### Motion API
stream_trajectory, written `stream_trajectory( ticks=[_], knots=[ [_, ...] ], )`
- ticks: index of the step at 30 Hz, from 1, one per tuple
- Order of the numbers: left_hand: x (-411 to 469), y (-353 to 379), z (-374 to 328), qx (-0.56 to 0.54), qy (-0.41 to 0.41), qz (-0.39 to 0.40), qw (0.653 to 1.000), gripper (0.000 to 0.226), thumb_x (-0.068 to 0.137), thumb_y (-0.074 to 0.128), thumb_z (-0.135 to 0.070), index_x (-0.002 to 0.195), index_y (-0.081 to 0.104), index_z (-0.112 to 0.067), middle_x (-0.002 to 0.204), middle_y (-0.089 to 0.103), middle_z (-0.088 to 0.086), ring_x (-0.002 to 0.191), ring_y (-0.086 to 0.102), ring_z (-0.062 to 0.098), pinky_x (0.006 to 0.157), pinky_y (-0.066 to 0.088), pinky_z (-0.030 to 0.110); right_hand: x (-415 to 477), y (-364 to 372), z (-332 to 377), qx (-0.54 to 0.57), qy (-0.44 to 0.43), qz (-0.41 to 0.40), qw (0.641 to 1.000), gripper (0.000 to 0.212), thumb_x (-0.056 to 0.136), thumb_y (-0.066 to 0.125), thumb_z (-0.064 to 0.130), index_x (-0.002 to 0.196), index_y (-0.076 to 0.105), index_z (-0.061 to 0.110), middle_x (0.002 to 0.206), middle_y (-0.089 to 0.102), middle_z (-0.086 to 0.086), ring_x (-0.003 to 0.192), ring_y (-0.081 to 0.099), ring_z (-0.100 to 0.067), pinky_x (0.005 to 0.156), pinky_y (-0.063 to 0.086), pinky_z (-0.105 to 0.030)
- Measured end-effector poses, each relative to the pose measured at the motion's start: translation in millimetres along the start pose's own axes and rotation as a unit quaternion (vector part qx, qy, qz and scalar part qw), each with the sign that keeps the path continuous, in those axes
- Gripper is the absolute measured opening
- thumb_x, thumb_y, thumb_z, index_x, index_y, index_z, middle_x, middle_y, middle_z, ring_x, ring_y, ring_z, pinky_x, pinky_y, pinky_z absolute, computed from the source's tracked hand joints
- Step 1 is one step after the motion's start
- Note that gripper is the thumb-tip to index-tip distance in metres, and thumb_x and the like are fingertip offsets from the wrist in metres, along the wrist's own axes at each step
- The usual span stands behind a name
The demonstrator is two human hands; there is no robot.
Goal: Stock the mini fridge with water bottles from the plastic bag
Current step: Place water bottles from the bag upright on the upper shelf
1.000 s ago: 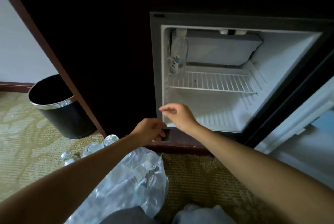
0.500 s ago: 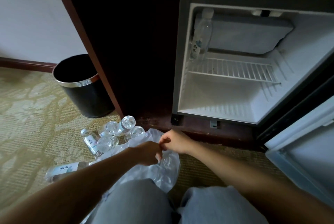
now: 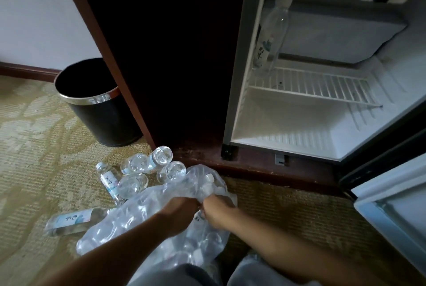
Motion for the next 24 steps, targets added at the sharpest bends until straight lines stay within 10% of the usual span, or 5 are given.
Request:
stream_trajectory(
  ticks=[6, 12, 24],
  knots=[
    [1, 1, 18, -0.013, -0.014, -0.134, 0.991, 0.053, 0.046, 0.084, -0.002, 0.097, 0.073, -0.008, 0.083, 0.074, 0.0, 0.061, 0.07, 0.015, 0.044, 0.052, 0.019, 11, -4, 3, -0.099, 0.006, -0.134, 0.986, 0.042, 0.092, 0.056, 0.016, 0.132, 0.045, 0.01, 0.131, 0.052, -0.012, 0.115, 0.054, -0.025, 0.091, 0.046, -0.033],
    [15, 8, 20, -0.005, -0.079, -0.064, 0.995, 0.056, 0.087, 0.062, -0.028, 0.136, 0.041, -0.012, 0.129, 0.057, 0.003, 0.115, 0.056, 0.022, 0.093, 0.043, 0.028, 30, -3, -2, -0.097, -0.007, -0.132, 0.987, 0.065, 0.088, 0.063, 0.025, 0.145, 0.031, 0.018, 0.142, 0.043, -0.01, 0.129, 0.043, -0.027, 0.104, 0.04, -0.037],
    [38, 11, 37, -0.183, -0.104, -0.036, 0.977, 0.066, 0.068, 0.079, -0.018, 0.13, 0.055, -0.021, 0.123, 0.064, 0.002, 0.114, 0.058, 0.021, 0.094, 0.046, 0.032, 53, -1, -3, -0.138, -0.012, -0.088, 0.986, 0.087, 0.085, 0.061, 0.044, 0.151, 0.014, 0.013, 0.157, 0.021, -0.007, 0.144, 0.02, -0.021, 0.117, 0.012, -0.031]
  ],
)
Point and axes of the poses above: each hand's wrist, its own x-axis towards the middle knuckle, its own y-axis out of the palm, z = x × y, the point moved 7 cm from there along x, towards the middle knuckle
